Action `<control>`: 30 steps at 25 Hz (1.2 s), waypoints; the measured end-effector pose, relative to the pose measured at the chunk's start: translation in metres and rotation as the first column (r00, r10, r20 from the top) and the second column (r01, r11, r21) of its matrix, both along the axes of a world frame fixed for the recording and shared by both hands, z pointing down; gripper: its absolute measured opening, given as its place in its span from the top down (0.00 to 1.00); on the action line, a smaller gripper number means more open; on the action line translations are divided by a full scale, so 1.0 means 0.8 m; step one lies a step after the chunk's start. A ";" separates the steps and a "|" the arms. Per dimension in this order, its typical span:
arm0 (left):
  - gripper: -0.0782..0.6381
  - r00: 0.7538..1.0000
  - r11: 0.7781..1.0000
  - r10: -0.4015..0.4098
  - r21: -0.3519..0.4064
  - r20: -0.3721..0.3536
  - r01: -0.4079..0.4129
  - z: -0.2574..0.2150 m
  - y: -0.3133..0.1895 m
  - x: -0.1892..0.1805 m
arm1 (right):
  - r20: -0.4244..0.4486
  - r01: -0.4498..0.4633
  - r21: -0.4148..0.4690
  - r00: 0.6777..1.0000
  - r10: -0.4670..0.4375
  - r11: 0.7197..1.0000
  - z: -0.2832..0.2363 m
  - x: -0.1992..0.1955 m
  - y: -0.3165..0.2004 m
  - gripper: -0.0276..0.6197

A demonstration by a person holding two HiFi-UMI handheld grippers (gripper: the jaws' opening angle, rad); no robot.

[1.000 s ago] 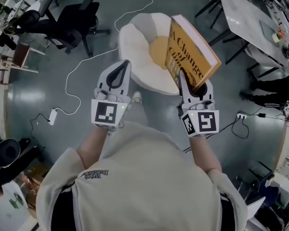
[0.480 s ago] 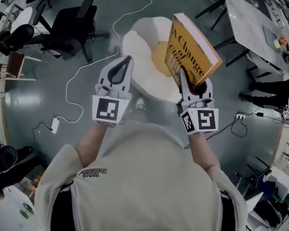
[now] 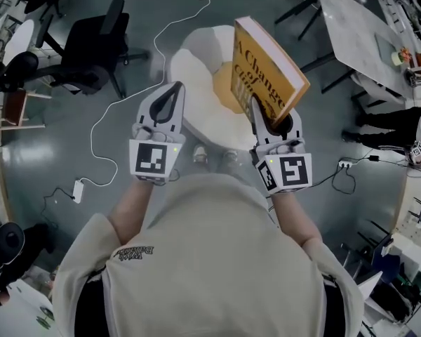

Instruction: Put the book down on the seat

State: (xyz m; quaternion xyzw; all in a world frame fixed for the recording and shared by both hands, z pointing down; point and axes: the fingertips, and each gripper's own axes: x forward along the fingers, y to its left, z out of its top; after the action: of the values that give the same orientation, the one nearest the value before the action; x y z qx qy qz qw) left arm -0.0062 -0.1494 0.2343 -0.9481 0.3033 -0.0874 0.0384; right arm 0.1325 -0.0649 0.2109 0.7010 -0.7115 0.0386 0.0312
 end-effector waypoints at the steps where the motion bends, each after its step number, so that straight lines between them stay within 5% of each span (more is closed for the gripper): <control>1: 0.88 1.000 1.000 -0.006 -0.004 0.001 0.006 0.001 -0.002 0.001 | 0.000 0.009 -0.005 1.000 -0.009 1.000 0.003 0.001 -0.004 0.73; 11: 0.88 0.991 0.990 -0.123 -0.057 0.046 0.126 0.037 -0.039 -0.011 | 0.004 0.147 -0.095 0.989 -0.147 0.985 0.054 -0.005 -0.069 0.73; 17: 0.88 0.970 0.962 -0.239 -0.123 0.046 0.243 0.091 -0.078 -0.032 | -0.069 0.238 -0.188 0.964 -0.255 0.953 0.138 -0.027 -0.136 0.73; 27: 0.88 0.925 0.895 -0.374 -0.236 0.068 0.379 0.284 -0.116 -0.056 | -0.174 0.305 -0.329 0.911 -0.375 0.894 0.354 -0.063 -0.228 0.73; 30: 0.88 0.926 0.892 -0.365 -0.248 0.098 0.378 0.346 -0.122 -0.057 | -0.210 0.298 -0.357 0.898 -0.387 0.885 0.410 -0.071 -0.249 0.73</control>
State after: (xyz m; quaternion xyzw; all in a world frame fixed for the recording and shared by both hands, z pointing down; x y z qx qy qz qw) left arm -0.0521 -0.2470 0.5110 -0.8669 0.4634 -0.1557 -0.0973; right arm 0.0758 -0.2639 0.5391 0.5473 -0.7980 0.0480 0.2476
